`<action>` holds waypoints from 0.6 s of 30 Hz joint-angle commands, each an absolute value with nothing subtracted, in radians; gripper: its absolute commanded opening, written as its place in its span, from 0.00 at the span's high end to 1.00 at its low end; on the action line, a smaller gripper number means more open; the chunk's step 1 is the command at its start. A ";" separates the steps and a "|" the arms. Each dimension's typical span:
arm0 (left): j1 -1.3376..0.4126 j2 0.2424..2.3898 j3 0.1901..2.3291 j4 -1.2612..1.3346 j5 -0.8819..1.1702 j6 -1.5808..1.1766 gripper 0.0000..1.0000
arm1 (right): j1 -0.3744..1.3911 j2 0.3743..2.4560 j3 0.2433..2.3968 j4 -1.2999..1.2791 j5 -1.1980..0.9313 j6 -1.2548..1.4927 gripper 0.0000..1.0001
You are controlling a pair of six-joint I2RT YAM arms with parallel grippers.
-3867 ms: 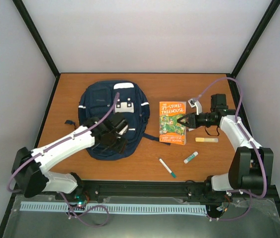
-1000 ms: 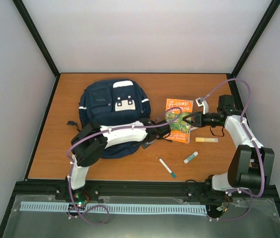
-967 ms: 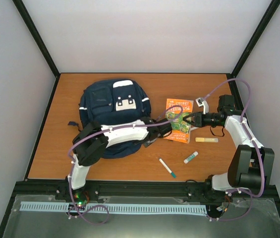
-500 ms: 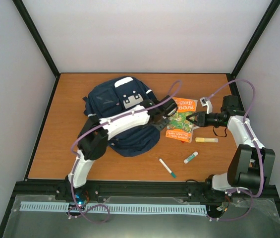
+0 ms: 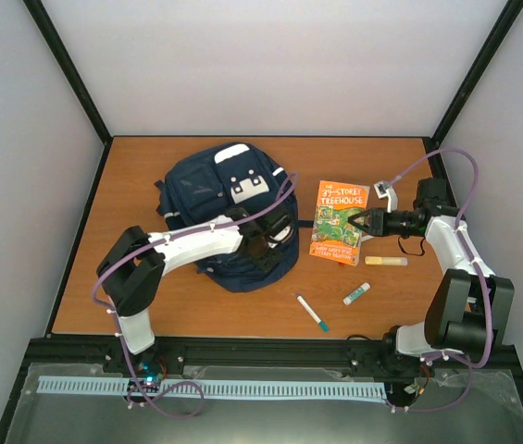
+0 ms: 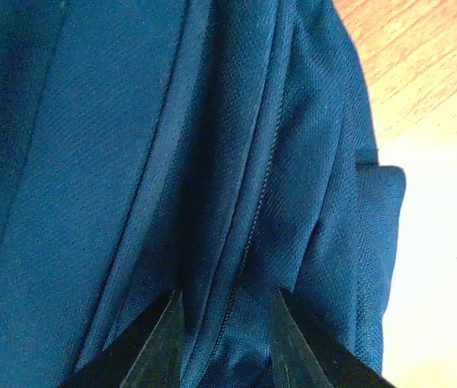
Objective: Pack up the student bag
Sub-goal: Place the book in the student bag.
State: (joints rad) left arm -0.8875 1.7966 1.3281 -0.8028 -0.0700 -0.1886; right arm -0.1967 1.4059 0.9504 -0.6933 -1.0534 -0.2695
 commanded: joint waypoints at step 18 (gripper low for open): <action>-0.926 1.858 1.364 -0.697 -0.388 -0.197 0.85 | -0.205 1.414 0.945 -0.671 -1.123 -0.278 0.97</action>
